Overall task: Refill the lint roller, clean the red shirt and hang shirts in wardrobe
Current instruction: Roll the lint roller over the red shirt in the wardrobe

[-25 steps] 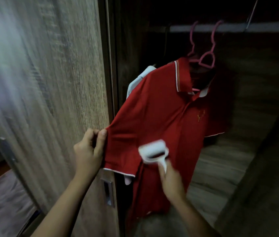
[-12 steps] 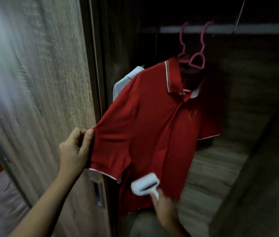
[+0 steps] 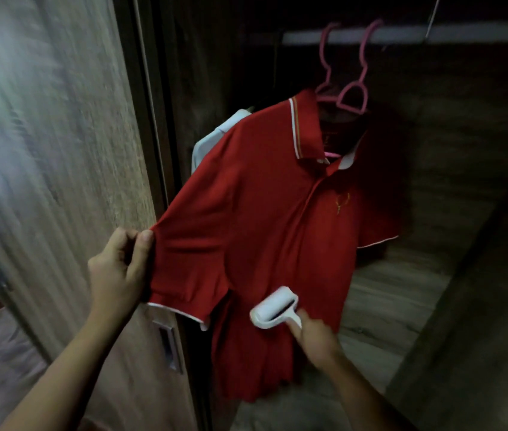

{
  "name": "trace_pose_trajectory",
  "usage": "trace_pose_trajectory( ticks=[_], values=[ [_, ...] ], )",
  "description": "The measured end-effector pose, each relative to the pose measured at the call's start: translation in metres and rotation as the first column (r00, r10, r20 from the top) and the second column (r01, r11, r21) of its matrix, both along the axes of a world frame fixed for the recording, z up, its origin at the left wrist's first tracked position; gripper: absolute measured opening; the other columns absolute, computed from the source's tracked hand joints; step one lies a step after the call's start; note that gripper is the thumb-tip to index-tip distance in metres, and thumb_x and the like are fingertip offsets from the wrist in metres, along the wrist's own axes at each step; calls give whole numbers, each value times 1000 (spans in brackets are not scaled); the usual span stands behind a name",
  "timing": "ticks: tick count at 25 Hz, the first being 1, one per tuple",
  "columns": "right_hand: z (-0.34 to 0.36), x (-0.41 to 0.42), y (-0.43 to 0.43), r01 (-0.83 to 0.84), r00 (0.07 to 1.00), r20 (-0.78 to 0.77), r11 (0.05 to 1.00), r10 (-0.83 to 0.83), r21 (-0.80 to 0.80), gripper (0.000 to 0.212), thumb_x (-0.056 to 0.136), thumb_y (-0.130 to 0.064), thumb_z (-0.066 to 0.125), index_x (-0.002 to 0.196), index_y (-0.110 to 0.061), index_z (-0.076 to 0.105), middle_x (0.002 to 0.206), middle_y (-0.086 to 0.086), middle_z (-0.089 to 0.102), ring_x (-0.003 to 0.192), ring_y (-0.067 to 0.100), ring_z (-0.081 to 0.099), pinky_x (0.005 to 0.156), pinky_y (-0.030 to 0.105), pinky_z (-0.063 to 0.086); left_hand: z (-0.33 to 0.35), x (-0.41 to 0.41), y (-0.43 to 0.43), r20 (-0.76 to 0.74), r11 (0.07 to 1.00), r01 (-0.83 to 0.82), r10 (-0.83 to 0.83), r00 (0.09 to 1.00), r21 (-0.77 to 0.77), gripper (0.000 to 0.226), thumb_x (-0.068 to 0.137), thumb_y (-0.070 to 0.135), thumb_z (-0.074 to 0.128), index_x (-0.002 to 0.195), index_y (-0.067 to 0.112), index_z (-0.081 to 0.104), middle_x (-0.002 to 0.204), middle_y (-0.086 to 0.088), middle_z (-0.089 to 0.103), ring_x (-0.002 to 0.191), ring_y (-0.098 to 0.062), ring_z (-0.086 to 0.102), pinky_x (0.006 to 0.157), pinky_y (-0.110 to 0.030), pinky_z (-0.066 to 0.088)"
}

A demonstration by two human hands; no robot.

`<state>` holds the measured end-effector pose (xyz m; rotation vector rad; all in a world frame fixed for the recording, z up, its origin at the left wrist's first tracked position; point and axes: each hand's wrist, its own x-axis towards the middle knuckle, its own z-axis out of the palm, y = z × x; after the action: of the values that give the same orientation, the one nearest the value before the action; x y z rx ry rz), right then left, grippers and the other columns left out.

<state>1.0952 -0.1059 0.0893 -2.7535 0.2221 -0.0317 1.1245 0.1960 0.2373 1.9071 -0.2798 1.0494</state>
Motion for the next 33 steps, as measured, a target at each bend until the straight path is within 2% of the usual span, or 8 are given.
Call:
trace_pose_trajectory(
  ticks=[3,6,7,12,15,19,24,33],
  values=[
    [30,14,-19,49,942,307,962,-134,270,37,93,-45,40,107,-12,51,91,22,69,83,39,66,67,45,51,1,0,1,-16,1000,-5,5,1000,12,36,87,49,40,72,17,48,63,4,57,54,9,50,52,-10,32],
    [88,41,-35,81,693,598,868,-403,490,30,94,-37,42,96,-8,51,78,26,65,70,39,63,58,39,44,0,-2,-2,-16,1000,-17,17,1000,7,36,88,48,40,73,16,48,65,-1,55,54,11,49,51,-11,32],
    [89,42,-33,108,678,593,857,-434,504,29,95,-35,42,97,-7,50,79,28,65,71,40,63,57,40,43,1,-3,-3,-11,1000,-25,25,1000,3,36,88,48,40,73,16,48,69,-4,53,54,11,49,52,-11,32],
    [13,12,3,55,992,112,993,-66,100,46,92,-53,35,112,-14,47,97,22,69,91,41,65,72,43,49,3,-2,-2,-6,1000,-23,23,1000,13,31,87,48,40,68,24,45,55,-10,51,55,-8,49,51,-14,33],
    [57,33,-28,180,854,411,923,-319,341,49,91,-53,34,104,-9,50,90,30,67,81,46,65,64,47,51,4,0,1,-9,999,-18,19,1000,30,37,87,46,41,70,14,49,57,-16,51,59,-18,47,51,-15,33],
    [135,73,-81,268,589,551,786,-591,557,37,97,-35,38,110,-2,48,93,38,62,84,49,61,68,48,47,1,-1,-4,-6,1000,-26,25,1000,-14,31,88,47,41,69,23,46,62,-4,51,54,0,48,52,-13,32],
    [-9,42,-45,218,951,137,917,-276,333,46,95,-39,40,130,-11,47,120,26,61,108,39,59,91,42,47,0,-2,-4,-3,1000,5,-5,1000,-10,27,87,47,41,66,30,41,69,25,57,54,11,48,52,-9,32],
    [144,101,-118,262,673,503,811,-542,523,39,97,-35,37,115,-3,50,103,34,61,95,47,59,75,44,45,-1,1,-2,-9,1000,-8,8,1000,-1,27,86,48,41,68,29,43,79,3,54,53,8,48,51,-12,33]
  ],
)
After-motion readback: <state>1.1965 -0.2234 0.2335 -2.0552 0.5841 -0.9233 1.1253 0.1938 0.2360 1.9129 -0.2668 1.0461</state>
